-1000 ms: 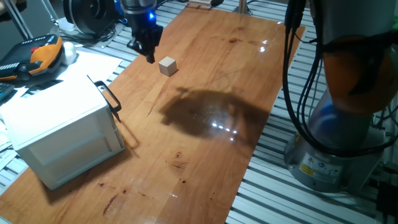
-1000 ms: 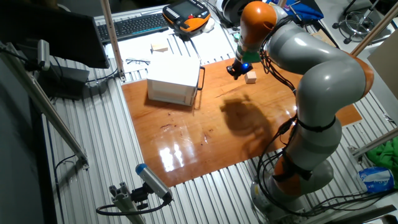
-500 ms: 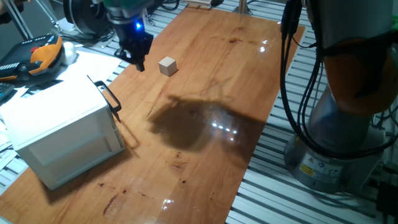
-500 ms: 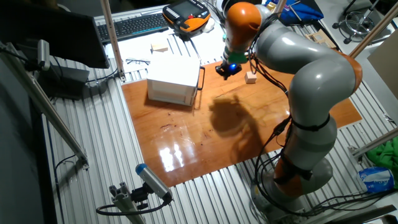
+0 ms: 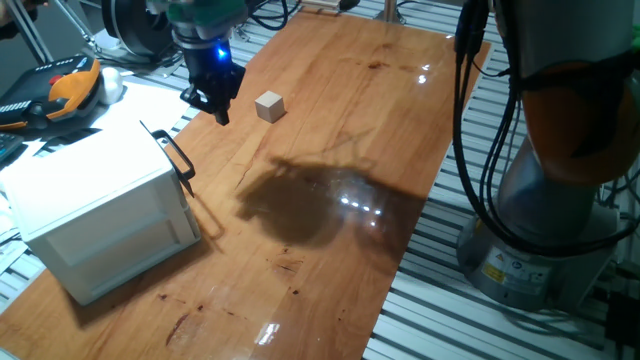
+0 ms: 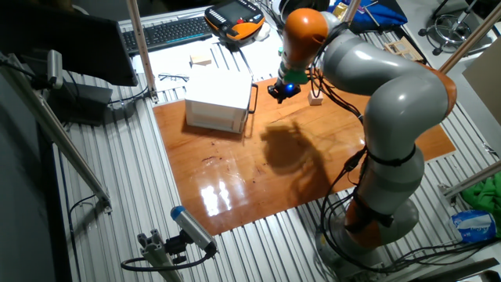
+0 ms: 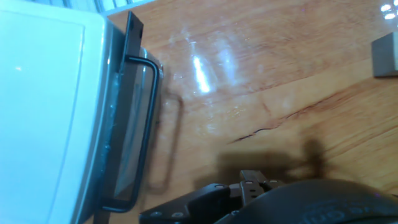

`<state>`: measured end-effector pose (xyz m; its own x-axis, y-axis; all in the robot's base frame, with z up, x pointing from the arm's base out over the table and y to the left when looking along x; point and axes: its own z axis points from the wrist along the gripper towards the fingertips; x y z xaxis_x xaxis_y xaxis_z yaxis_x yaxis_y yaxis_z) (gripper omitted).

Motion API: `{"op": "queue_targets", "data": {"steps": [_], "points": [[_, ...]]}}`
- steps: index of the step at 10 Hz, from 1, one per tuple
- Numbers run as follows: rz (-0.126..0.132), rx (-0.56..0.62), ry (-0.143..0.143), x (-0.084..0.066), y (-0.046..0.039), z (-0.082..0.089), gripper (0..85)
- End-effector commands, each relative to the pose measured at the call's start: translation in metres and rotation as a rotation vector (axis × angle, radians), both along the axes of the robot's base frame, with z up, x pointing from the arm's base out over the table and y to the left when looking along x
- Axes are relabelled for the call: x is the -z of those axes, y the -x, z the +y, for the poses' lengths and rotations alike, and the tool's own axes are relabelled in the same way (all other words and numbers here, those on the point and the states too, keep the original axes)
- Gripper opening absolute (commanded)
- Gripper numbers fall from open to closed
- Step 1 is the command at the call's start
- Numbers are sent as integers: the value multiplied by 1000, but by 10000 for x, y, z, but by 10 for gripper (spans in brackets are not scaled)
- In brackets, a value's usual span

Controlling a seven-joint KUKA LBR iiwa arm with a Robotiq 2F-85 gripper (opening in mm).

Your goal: Put things in the drawer

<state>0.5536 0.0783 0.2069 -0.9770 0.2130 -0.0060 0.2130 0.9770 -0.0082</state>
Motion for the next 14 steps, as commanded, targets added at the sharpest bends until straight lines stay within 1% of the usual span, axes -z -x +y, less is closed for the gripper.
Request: {"op": "queue_targets", "data": {"steps": [1,2,4,6,7,8,9,10,12,13,14], "points": [[4,-3,3,-3,-4,-7,0],[4,1,-3,1,-4,0,0],[4,21,-28,10,-11,3,0],[4,19,-23,3,-8,-1,0],[10,18,-32,-2,-5,-6,0],[7,27,-41,-2,-5,-6,0],[2,44,-23,-2,-5,-6,0],[25,0,43,-2,-5,-6,0],[12,-39,17,-2,-5,-6,0],[7,-16,-5,-2,-5,-6,0],[25,-8,-23,-2,-5,-6,0]]}}
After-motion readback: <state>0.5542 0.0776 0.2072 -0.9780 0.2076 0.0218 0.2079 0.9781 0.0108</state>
